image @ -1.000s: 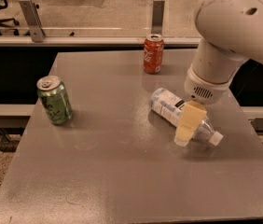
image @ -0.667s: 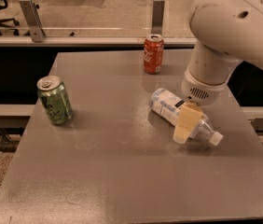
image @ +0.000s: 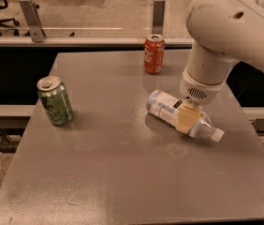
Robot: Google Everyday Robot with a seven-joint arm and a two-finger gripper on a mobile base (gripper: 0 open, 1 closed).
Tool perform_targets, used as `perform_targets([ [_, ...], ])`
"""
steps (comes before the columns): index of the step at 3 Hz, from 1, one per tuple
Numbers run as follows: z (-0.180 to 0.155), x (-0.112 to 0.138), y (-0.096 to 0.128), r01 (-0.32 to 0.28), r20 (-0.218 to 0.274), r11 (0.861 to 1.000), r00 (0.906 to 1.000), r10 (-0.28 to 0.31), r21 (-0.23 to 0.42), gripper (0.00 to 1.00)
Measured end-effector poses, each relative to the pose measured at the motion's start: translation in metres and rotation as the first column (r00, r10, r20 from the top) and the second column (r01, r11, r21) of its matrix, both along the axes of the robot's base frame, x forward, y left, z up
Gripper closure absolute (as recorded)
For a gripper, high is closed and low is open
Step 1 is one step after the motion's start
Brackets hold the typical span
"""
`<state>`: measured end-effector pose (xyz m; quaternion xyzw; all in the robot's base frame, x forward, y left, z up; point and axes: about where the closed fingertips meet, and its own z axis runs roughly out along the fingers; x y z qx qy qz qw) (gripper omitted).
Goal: Move blue plastic bottle near green can
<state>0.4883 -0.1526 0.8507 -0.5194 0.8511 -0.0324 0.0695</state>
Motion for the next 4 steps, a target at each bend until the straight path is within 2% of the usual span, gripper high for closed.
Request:
perform_targets([
  [1, 0.009, 0.005, 0.021, -0.055, 0.011, 0.998, 0.9985, 0.055, 0.016, 0.95],
  [2, 0.015, 0.01, 0.044, -0.115, 0.008, 0.993, 0.9933, 0.115, 0.032, 1.0],
  [4, 0.02, 0.012, 0.103, -0.241, -0.007, 0.967, 0.9703, 0.242, 0.079, 1.0],
])
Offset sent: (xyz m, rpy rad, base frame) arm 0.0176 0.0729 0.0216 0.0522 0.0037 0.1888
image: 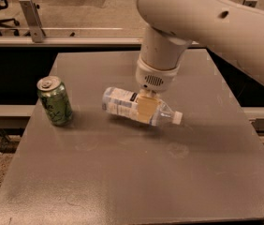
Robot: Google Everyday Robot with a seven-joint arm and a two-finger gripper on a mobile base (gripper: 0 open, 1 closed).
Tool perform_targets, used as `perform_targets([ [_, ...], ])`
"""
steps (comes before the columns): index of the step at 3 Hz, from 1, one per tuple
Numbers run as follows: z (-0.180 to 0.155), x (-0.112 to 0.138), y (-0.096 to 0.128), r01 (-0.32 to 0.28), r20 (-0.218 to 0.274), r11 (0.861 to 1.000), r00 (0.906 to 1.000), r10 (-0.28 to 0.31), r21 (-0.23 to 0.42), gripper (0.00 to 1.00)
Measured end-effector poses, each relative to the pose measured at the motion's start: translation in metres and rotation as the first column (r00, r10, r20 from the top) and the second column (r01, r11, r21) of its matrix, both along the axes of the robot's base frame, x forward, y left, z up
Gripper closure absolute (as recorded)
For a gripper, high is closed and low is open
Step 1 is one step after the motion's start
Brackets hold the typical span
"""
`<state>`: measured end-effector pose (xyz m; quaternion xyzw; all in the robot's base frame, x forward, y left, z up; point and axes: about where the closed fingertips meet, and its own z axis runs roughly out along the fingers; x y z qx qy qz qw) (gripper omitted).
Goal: Move blue plastic bottle near green can
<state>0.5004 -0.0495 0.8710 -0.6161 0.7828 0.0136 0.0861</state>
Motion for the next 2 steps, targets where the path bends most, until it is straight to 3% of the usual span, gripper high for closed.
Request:
perform_targets([
  [2, -0.008, -0.002, 0.059, -0.125, -0.034, 0.992, 0.9915, 0.125, 0.01, 0.99],
])
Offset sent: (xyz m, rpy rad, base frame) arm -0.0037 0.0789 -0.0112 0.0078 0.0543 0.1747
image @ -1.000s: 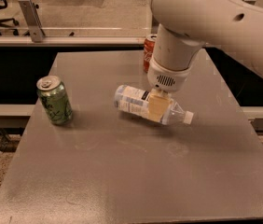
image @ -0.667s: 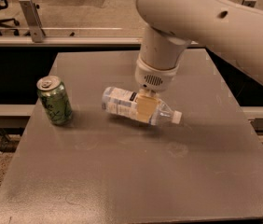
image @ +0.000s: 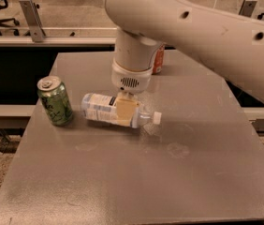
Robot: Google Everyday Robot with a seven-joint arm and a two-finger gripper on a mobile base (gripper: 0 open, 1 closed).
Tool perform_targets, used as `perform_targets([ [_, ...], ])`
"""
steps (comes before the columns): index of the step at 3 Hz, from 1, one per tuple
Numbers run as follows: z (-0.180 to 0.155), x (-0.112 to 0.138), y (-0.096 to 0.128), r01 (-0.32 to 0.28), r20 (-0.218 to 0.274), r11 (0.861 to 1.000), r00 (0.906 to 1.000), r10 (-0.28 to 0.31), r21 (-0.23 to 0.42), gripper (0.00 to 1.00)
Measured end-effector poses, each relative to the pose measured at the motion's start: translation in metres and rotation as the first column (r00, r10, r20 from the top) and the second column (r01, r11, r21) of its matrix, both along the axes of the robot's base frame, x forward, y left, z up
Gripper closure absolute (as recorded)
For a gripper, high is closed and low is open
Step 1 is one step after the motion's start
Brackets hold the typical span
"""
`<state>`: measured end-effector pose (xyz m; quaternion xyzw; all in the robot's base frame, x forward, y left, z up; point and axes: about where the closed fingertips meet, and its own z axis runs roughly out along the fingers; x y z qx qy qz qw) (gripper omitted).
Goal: Move blue plastic bottle near green can
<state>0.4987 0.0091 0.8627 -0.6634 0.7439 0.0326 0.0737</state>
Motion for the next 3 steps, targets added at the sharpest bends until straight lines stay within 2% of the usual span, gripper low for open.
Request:
perform_targets([
  [2, -0.0076, 0.0035, 0.0254, -0.053, -0.002, 0.998, 0.9986, 0.053, -0.021, 0.54],
  [3, -0.0077, 0.0035, 0.0262, -0.054, 0.0, 0.998, 0.9985, 0.054, -0.02, 0.3],
])
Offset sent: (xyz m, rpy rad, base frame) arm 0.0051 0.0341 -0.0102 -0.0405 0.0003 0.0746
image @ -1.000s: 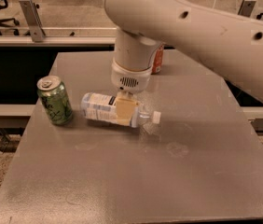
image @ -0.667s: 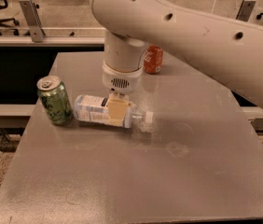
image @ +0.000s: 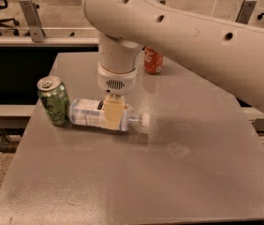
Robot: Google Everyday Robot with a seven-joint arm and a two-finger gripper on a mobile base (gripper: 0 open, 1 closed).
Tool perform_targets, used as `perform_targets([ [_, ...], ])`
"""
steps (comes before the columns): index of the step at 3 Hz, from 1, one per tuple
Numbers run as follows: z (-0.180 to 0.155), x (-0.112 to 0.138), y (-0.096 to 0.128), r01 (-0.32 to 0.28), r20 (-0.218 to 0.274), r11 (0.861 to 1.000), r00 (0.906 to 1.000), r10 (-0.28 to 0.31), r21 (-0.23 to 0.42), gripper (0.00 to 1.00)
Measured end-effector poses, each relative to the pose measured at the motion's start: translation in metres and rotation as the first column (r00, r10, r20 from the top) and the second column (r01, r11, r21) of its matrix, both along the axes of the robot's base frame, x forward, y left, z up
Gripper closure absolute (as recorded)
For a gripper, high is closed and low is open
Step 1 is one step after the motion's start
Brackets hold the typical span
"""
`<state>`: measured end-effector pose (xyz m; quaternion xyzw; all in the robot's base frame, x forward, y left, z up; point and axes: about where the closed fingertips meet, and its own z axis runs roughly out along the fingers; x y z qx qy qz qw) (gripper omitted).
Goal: Move blue plastic bottle near green can
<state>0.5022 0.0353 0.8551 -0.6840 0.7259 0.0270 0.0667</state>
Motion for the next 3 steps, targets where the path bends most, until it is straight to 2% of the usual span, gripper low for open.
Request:
perform_targets([
  [1, -0.0001, 0.0001, 0.0007, -0.001, 0.002, 1.0, 1.0, 0.001, 0.001, 0.07],
  [2, -0.0003, 0.0001, 0.0013, -0.001, 0.004, 1.0, 1.0, 0.001, 0.002, 0.0],
  [3, -0.0003, 0.0001, 0.0013, -0.001, 0.004, 1.0, 1.0, 0.001, 0.002, 0.0],
])
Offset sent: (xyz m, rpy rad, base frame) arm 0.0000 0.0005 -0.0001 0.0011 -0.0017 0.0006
